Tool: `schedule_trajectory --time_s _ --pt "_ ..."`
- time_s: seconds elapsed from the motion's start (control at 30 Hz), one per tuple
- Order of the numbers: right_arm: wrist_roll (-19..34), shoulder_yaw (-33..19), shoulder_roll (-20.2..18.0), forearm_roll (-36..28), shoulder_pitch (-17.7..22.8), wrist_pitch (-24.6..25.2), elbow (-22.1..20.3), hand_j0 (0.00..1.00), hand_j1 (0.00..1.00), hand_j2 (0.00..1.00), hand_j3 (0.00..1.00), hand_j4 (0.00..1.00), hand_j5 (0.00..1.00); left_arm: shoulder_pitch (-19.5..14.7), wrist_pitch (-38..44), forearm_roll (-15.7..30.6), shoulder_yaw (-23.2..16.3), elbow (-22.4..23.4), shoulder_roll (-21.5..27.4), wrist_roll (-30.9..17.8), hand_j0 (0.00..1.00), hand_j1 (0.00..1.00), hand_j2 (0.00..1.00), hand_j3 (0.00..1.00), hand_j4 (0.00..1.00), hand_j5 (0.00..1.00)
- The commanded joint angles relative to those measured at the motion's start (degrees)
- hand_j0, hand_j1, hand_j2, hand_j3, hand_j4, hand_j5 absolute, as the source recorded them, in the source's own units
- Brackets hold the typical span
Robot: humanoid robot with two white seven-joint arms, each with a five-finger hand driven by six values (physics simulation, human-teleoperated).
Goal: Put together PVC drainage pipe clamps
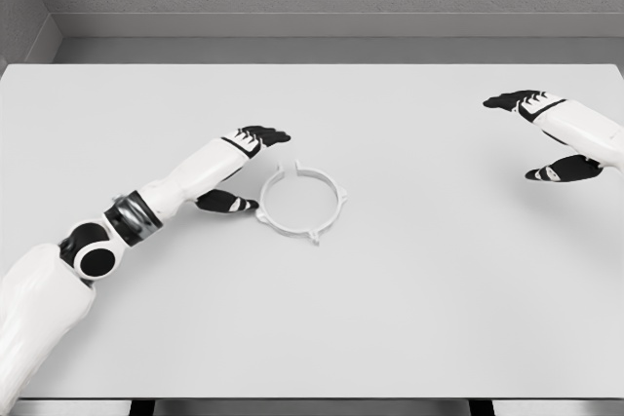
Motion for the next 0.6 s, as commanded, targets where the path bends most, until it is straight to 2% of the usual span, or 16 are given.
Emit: schedule_trajectory --time_s 0.0,0.33,0.43,0.5,0.57 --pt "-0.03 0.02 -0.01 -0.42 0.00 0.13 0.00 1.00 1.00 1.00 1.00 1.00 1.00 0.00 0.01 0.46 -0.04 -0.19 -0.46 0.02 1.00 1.00 1.00 1.00 1.00 1.00" --pt "-0.03 0.19 0.69 -0.42 -0.09 0.13 -0.53 1.00 1.00 1.00 1.00 1.00 1.00 0.09 0.01 0.45 -0.39 -0.10 -1.25 0.02 1.00 1.00 1.00 1.00 1.00 1.00" --pt "-0.03 0.11 0.69 -0.42 -0.09 0.13 -0.62 1.00 1.00 1.00 1.00 1.00 1.00 -0.61 0.01 0.98 0.67 0.69 -0.64 0.02 1.00 1.00 1.00 1.00 1.00 1.00" --pt "-0.03 0.11 0.69 -0.42 -0.09 0.13 -0.44 1.00 1.00 1.00 1.00 1.00 1.00 -0.70 0.01 0.98 3.74 0.87 -0.29 0.28 1.00 1.00 1.00 1.00 1.00 1.00" --pt "-0.03 0.11 0.69 -0.42 -0.09 0.13 -0.53 1.00 1.00 1.00 1.00 1.00 1.00 -1.76 0.01 1.07 4.62 1.04 4.81 0.28 1.00 1.00 1.00 1.00 1.00 1.00"
